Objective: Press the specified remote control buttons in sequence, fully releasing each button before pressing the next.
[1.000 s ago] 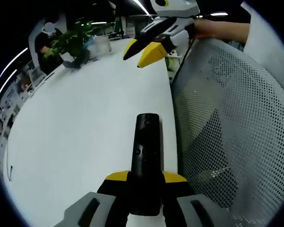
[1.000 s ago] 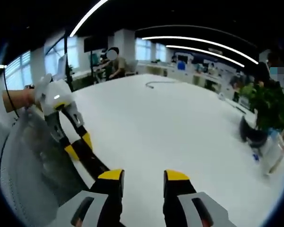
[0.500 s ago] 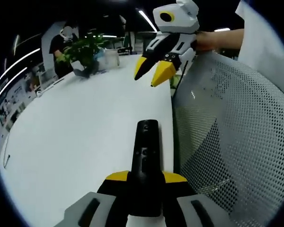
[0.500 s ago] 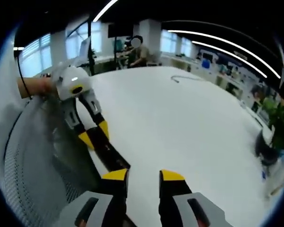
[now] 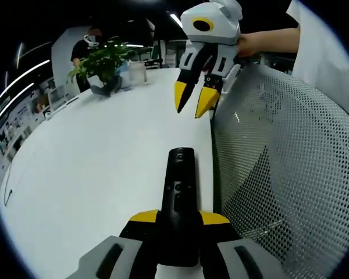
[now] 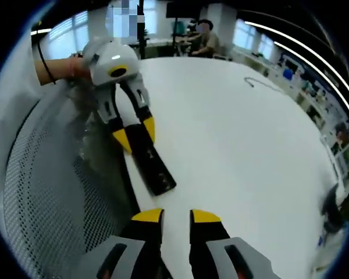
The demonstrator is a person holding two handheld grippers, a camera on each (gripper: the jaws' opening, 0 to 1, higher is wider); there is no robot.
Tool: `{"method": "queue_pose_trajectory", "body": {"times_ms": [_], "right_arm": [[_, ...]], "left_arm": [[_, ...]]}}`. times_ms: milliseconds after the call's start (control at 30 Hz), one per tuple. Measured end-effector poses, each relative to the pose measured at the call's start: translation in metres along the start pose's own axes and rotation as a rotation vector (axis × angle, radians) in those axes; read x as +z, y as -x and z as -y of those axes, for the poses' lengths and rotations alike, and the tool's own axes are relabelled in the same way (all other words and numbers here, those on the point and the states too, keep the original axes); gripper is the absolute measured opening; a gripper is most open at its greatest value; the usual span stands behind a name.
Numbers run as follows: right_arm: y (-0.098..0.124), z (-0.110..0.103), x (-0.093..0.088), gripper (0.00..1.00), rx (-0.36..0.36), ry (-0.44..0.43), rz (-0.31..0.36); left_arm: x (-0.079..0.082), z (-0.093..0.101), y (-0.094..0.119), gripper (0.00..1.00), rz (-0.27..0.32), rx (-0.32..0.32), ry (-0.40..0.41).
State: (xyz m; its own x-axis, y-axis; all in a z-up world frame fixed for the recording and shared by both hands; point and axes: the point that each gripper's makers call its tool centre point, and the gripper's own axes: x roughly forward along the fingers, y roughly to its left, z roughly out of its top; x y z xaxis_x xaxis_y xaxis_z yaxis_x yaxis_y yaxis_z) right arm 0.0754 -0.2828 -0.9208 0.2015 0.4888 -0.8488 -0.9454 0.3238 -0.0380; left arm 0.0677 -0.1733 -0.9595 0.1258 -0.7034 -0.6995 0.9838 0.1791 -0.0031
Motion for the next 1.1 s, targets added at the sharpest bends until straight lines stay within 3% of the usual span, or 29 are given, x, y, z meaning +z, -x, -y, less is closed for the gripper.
{"method": "queue_pose_trajectory", "body": {"times_ms": [300,800,1100], "right_arm": [[-0.011,-0.007,0.007,0.02,0.073,0.068,-0.036],[-0.031,-0.012,0.019,0.00,0.153,0.184,-0.093],[-0.040,-0.014,0.018,0.00,0.183,0.205,-0.121]], "left_arm": [[0.000,0.000,0.000,0.24,0.007,-0.004,-0.002],[0.000,-0.001,0.000,0.24,0.013,-0.008,-0.005],[0.000,-0.002,0.000,0.24,0.013,-0.007,-0.003]]}}
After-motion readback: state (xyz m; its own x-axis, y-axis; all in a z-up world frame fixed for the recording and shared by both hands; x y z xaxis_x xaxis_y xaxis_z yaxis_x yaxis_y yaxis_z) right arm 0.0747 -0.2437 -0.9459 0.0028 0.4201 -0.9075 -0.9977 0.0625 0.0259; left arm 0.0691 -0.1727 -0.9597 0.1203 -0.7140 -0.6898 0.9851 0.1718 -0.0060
